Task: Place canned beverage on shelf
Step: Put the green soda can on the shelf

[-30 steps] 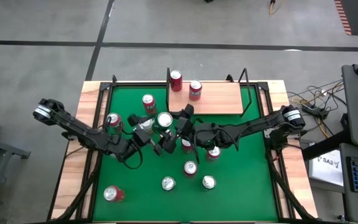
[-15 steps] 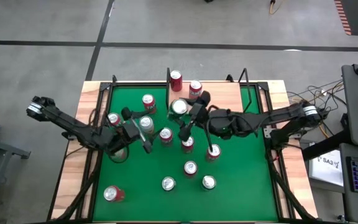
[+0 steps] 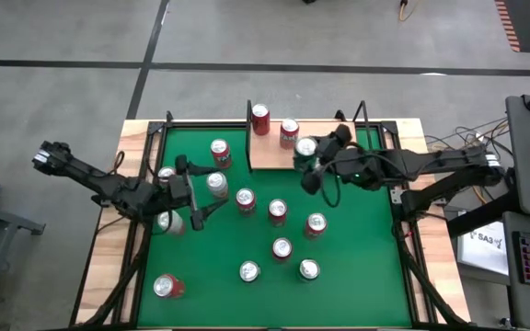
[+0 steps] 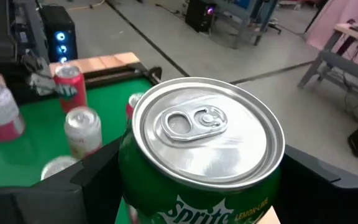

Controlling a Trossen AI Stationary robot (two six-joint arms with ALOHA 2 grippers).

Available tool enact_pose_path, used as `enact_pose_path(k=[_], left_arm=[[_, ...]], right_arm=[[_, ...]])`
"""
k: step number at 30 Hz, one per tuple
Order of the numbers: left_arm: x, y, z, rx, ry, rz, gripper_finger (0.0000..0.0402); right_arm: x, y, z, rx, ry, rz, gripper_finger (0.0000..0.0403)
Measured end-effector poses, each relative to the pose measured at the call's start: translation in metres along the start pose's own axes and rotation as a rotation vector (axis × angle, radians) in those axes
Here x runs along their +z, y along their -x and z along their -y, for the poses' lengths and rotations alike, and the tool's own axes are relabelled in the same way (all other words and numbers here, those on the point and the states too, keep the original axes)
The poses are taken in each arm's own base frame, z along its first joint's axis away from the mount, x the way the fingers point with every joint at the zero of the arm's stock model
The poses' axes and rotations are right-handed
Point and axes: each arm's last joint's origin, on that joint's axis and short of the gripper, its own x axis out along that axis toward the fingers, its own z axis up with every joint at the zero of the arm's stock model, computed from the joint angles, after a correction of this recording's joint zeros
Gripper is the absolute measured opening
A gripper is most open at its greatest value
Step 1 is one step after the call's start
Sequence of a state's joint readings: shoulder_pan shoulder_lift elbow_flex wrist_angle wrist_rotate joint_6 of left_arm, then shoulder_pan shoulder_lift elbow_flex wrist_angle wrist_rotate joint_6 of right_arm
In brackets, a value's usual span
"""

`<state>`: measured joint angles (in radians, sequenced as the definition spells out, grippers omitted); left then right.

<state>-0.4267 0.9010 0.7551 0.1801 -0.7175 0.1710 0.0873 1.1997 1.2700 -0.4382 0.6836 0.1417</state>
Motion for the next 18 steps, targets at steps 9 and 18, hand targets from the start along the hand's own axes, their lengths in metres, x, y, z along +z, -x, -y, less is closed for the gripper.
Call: enact_pose_path(k=[9, 18], left_arm=[[0.001, 0.003, -0.003, -0.004, -0.011, -0.005, 0.0366], [-0.004, -0.001, 0.002, -0.007, -0.024, -0.024, 0.0366]], right_arm=[[-0.07, -0.036, 0.03, -0.159, -0.121, -0.009, 0.0299], [-0.132, -0.072, 0.056, -0.341, -0.201, -0.007, 0.0299]])
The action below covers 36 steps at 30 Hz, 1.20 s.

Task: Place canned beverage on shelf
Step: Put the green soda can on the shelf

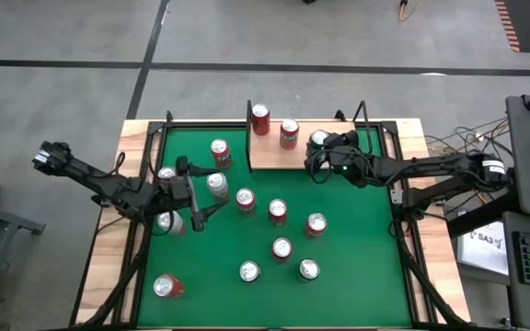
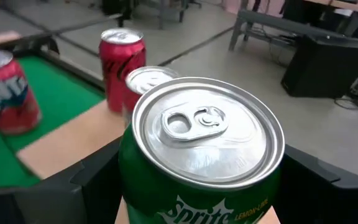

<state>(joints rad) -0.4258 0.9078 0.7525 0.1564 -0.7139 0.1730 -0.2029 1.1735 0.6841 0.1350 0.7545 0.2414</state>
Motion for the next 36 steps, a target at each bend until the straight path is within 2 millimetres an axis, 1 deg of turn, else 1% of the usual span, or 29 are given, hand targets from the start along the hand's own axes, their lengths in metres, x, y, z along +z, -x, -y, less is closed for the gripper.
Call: enact_pose_path(k=[3, 7, 10, 17, 21, 27, 30, 34, 36], left_arm=[[0.0, -0.001, 0.0, 0.004, 0.001, 0.001, 0.0366], [-0.002, -0.003, 0.001, 0.003, -0.004, -0.004, 0.0366], [-0.008, -0.005, 0.006, -0.029, -0.006, -0.003, 0.0366], [-0.026, -0.006, 0.015, -0.162, 0.073, 0.122, 0.0366], [-0.035, -0.004, 0.014, -0.152, 0.114, 0.177, 0.0366], [-0.048, -0.001, 0.014, -0.15, 0.115, 0.183, 0.0365], [-0.05, 0.007, 0.007, -0.149, 0.107, 0.187, 0.0365], [-0.041, 0.026, -0.011, -0.137, 0.115, 0.227, 0.0365], [-0.04, 0.034, -0.019, -0.134, 0.119, 0.234, 0.0365]], right_arm=[[-0.01, -0.003, 0.003, -0.026, 0.016, -0.023, 0.0299], [-0.015, -0.003, 0.005, -0.051, 0.02, -0.021, 0.0299], [-0.021, -0.003, 0.006, -0.057, 0.034, -0.04, 0.0299], [-0.022, -0.004, 0.006, -0.078, 0.04, -0.041, 0.0299], [-0.024, -0.004, 0.006, -0.079, 0.044, -0.044, 0.0299], [-0.026, -0.005, 0.006, -0.081, 0.042, -0.051, 0.0299], [-0.026, -0.005, 0.006, -0.081, 0.042, -0.051, 0.0299], [-0.026, -0.004, 0.006, -0.08, 0.043, -0.051, 0.0299], [-0.026, -0.004, 0.006, -0.08, 0.043, -0.051, 0.0299]])
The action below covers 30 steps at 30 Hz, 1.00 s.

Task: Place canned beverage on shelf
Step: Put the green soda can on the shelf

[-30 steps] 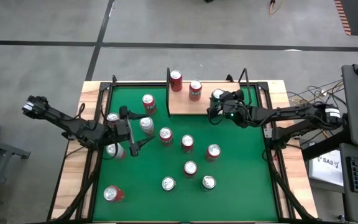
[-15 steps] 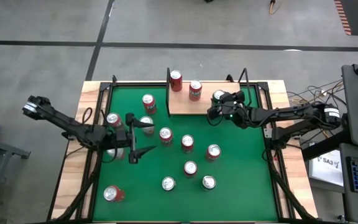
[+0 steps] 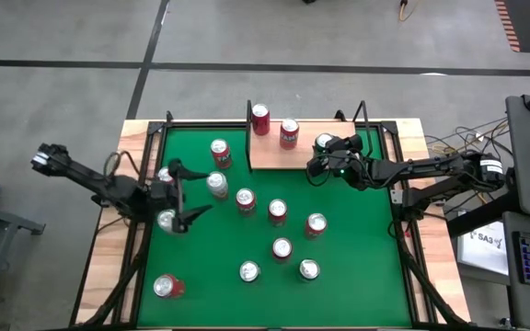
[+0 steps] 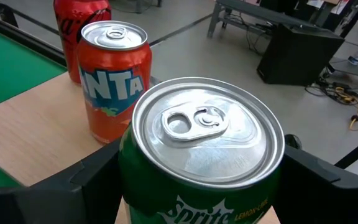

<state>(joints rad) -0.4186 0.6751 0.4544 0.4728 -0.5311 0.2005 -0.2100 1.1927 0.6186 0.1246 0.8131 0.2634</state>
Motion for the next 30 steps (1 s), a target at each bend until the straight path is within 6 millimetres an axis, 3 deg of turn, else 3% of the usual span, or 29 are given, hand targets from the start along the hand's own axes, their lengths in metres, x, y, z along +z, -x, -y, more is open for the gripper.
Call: enact_pose_path(k=[14, 30], left_arm=[[-0.022, 0.04, -0.02, 0.012, 0.068, 0.067, 0.0365], [-0.02, 0.047, -0.024, 0.021, 0.057, 0.103, 0.0366]], right_arm=[[0.0, 0.0, 0.0, 0.0, -0.008, 0.0, 0.0299], [-0.003, -0.003, 0.004, -0.023, -0.061, -0.016, 0.0325]])
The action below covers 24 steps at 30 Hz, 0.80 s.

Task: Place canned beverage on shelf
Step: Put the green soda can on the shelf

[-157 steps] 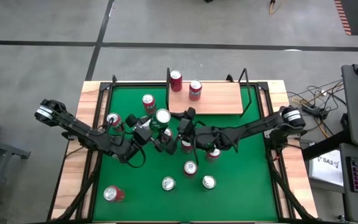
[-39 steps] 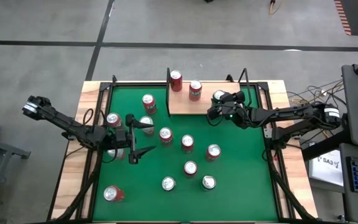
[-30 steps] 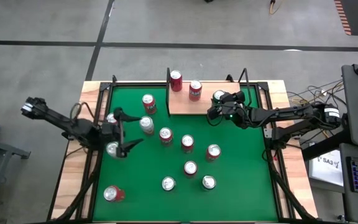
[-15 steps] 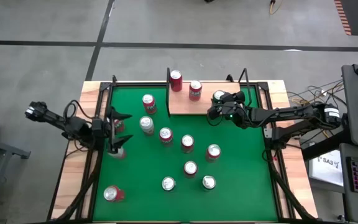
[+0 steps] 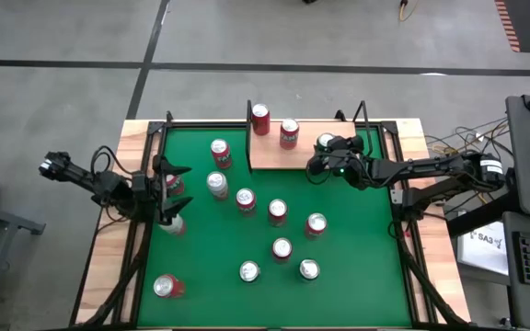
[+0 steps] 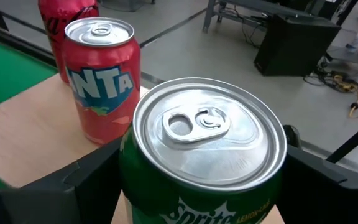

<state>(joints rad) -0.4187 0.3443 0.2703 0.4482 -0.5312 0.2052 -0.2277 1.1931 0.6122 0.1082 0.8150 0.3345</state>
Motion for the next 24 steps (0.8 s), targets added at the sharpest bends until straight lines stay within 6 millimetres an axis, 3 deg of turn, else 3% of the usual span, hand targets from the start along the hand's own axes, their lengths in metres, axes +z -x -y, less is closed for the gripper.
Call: enact_pose_path(k=[16, 24], left_arm=[[0.0, 0.0, 0.0, 0.0, -0.03, 0.0, 0.0366], [0.0, 0.0, 0.0, 0.0, -0.033, 0.0, 0.0366]], right_arm=[[-0.018, -0.017, -0.003, -0.105, -0.008, -0.033, 0.0328], [-0.019, -0.018, -0.003, -0.116, -0.021, -0.038, 0.036]])
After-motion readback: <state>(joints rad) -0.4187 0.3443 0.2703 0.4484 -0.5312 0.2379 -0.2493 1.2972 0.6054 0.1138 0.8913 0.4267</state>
